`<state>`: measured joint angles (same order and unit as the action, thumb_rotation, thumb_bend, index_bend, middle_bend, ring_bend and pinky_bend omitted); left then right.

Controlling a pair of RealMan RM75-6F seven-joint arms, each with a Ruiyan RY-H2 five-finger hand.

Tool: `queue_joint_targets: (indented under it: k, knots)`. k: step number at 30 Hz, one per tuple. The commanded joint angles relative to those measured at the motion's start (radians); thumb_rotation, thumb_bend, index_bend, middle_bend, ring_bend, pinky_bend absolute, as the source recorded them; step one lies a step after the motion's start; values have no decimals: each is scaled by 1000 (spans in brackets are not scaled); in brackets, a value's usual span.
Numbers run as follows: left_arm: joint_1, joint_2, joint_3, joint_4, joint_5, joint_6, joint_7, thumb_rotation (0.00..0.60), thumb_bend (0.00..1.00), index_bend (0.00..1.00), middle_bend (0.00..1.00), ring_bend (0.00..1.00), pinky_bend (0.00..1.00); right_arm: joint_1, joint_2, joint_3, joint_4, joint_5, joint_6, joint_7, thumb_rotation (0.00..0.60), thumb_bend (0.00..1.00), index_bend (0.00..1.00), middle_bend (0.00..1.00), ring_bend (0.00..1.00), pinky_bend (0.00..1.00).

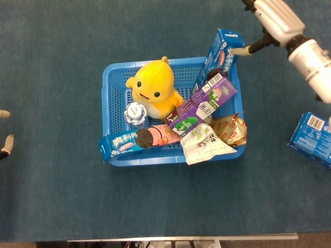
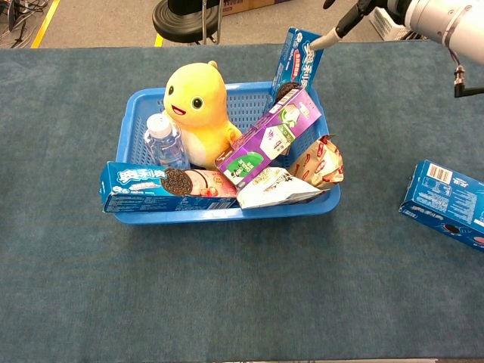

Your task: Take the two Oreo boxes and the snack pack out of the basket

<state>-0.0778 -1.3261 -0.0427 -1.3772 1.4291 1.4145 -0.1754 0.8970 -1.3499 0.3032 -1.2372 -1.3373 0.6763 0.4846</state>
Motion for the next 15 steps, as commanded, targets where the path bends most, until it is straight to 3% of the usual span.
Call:
queue_joint_targets:
  k: [1,15]
  knots:
    - [2,-2,1,9,-2,-2,-11,600,344,317,192,109,357,33,-30,-1,41,16,-50,40,600,0,67,188,73,270]
    - [12,-9,4,40,-1,1,-53,600,344,318,192,109,358,107,-52,33,117,23,-257,359,600,0,67,188,73,270]
